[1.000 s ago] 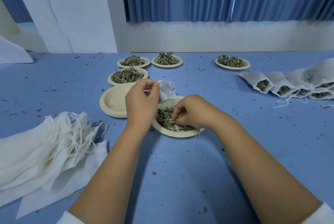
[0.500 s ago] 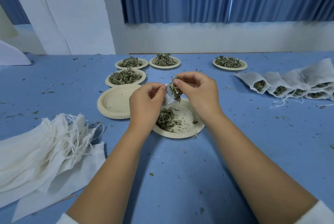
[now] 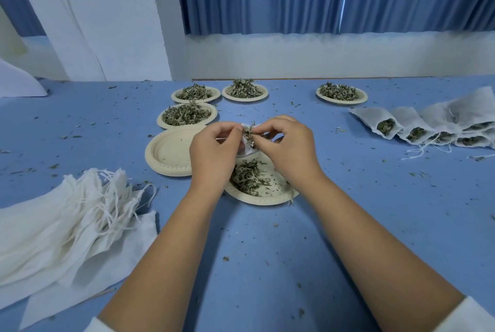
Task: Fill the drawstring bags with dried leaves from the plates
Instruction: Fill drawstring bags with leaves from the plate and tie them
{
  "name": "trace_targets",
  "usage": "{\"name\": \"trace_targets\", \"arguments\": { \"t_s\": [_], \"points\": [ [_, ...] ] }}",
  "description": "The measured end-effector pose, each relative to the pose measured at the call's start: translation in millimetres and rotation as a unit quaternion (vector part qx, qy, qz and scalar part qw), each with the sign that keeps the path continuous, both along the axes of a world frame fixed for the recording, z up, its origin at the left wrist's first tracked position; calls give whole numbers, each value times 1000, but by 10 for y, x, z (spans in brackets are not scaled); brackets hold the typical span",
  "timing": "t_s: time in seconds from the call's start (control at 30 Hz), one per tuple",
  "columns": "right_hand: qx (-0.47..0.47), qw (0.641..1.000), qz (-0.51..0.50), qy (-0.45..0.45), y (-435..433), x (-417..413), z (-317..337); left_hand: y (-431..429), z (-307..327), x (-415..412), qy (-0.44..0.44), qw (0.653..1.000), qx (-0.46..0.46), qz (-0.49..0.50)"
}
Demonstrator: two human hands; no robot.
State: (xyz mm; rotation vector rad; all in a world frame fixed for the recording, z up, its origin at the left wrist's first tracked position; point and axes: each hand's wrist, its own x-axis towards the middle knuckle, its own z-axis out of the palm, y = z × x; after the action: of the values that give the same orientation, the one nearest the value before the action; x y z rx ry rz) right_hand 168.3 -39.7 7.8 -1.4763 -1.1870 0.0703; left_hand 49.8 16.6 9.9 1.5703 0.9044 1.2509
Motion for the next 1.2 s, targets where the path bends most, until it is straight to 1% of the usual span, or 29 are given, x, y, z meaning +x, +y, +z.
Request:
{"name": "trace_targets", "arguments": {
  "t_s": [0.1,0.17,0.23,0.3,0.37,0.4,0.43,0.47,0.53,0.57,0.67,0.77,0.8,0.83,0.9,0.93,0.97,1.1,1.13,1.2],
  "points": [
    [-48,998,-16,-38,25,36,-8,-26,6,5,17,1000,17,-16],
    [-88,995,-14,-42,34,50,-11,-38,1,11,31,999,26,-27],
    [-119,993,8,3,29,70,13,-31,-11,14,41,999,25,-21],
    [-137,987,46,72,22,102,60,-11,-17,11,38,999,17,-11],
    [-134,975,89,150,-4,121,104,7,-17,7,34,999,10,-3],
    [-130,972,103,167,-16,121,116,11,-16,6,33,999,8,-2],
    [-125,974,108,156,-26,115,121,12,-16,7,33,999,7,-2],
    [-118,979,107,126,-31,105,115,10,-14,6,33,999,6,-4],
    [-101,988,92,71,-32,71,93,-2,-10,8,34,999,8,-9],
    [-97,990,81,60,-29,60,87,-7,-6,7,34,999,11,-12],
    [-98,992,56,57,-27,53,61,-7,-6,7,44,998,20,-30],
    [-99,995,13,13,-16,55,27,-22,-19,18,62,995,30,-66],
    [-100,995,2,17,-10,61,21,-27,-26,23,67,995,36,-69],
    [-101,994,2,40,-10,68,28,-27,-33,28,71,994,41,-66],
    [-102,989,33,100,-18,83,60,-21,-40,23,73,995,48,-52],
    [-105,987,55,111,-27,89,79,-12,-42,17,70,995,48,-45],
    [-114,985,74,106,-38,88,98,-2,-43,9,69,995,50,-41],
    [-195,975,102,16,-77,51,121,9,-47,9,85,992,78,-50],
    [-216,970,112,11,-83,48,117,8,-49,14,88,991,81,-56],
    [-255,957,134,33,-88,37,107,20,-58,18,96,990,86,-56]
  ]
}}
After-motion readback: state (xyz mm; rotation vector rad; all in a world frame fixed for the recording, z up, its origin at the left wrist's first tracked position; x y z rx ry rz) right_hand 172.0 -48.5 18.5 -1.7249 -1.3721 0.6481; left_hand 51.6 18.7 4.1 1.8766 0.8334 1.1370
